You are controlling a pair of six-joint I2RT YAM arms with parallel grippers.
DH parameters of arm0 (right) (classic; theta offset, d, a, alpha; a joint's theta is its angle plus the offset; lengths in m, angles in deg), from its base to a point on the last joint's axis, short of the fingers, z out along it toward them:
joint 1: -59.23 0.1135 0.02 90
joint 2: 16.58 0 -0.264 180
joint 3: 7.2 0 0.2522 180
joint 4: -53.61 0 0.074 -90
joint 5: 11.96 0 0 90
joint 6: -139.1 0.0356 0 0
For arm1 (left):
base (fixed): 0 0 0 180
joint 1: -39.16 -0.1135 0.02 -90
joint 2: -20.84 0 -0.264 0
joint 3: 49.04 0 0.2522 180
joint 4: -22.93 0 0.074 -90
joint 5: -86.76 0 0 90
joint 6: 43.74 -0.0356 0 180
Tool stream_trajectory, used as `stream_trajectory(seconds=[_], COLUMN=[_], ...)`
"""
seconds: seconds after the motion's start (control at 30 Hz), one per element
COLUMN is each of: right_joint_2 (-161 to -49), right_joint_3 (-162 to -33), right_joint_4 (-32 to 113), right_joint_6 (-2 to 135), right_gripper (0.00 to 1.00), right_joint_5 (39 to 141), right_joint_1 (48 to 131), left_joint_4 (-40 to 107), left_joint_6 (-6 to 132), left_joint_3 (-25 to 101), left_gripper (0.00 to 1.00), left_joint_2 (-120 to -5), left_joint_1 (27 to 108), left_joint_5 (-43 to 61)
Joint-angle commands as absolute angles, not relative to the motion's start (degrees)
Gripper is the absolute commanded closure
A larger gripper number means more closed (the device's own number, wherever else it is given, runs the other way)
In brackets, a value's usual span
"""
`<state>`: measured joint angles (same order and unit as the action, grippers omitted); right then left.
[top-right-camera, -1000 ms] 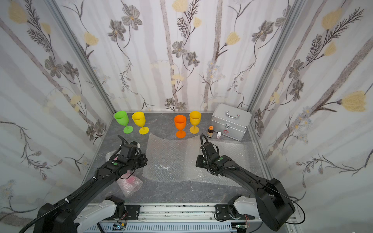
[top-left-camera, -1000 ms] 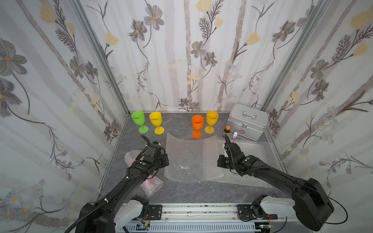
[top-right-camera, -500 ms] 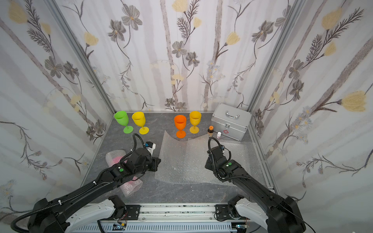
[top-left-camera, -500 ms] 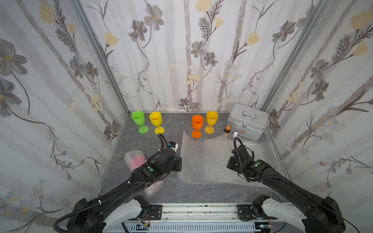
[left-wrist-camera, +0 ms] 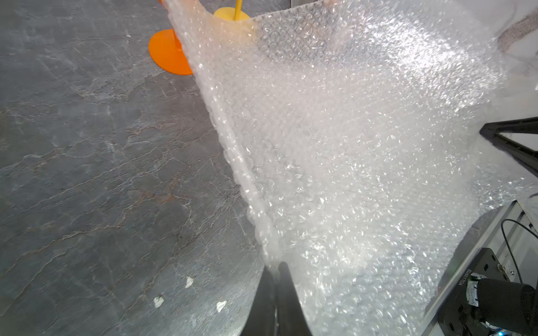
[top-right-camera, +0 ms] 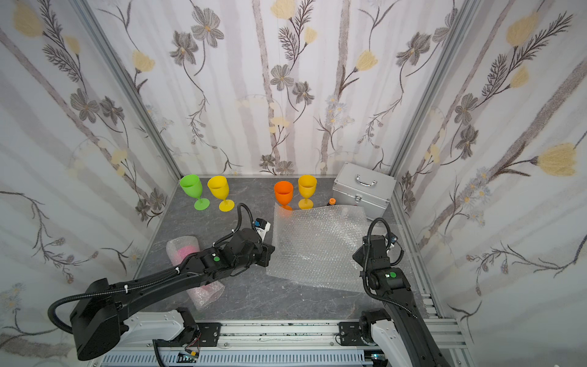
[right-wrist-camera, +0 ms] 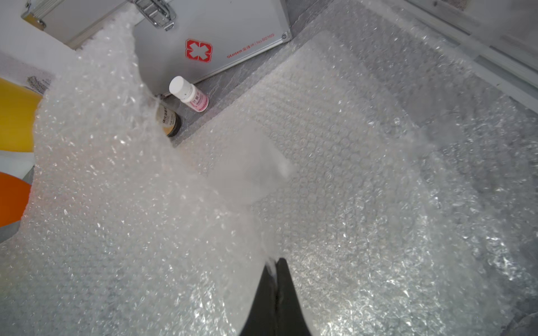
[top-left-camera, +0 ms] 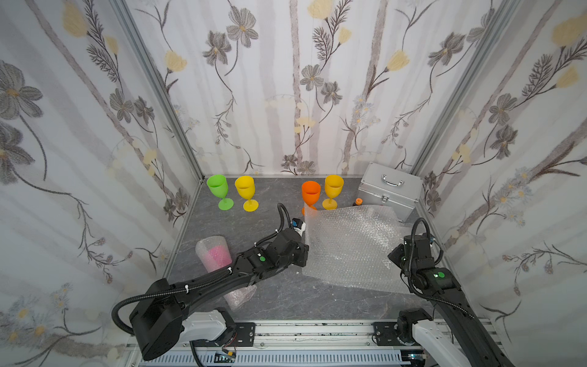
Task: Unpack wine glasses from bubble wrap
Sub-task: Place the bubble wrap at the center of the board.
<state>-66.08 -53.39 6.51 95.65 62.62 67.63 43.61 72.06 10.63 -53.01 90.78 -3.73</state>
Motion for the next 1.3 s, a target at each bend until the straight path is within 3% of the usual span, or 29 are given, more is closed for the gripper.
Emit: stream_trajectory(seconds=[0.0,0.63,1.17,1.27], right_joint_2=[-65.04,-67.85,-72.16,-72.74], right_joint_3=[-52.78,-45.14,-43.46,-43.39], right_joint_4=[7.05,18.61,23.46,23.51], right_joint_6=[92.84,91.14,89.0,88.75], right_gripper=[0.98,0.93,0.86,0.82], right_joint_5=[63.41,65.64,70.72,71.48], right_joint_1=[63.48,49.79,45.84,45.85], left_joint_4=[39.85,31.76,36.18,36.54], left_joint_6=[71.4,72.49,73.33,73.5], left_joint_3=[12.86,25.14,23.77,24.19], left_gripper=[1.0,1.0,1.0,0.9], left_joint_2=[-56.66,-80.22,-80.05,-81.59], left_joint_1=[91.04,91.28,91.33,91.34], left_joint_5=[-1.84,5.99,1.15,1.73])
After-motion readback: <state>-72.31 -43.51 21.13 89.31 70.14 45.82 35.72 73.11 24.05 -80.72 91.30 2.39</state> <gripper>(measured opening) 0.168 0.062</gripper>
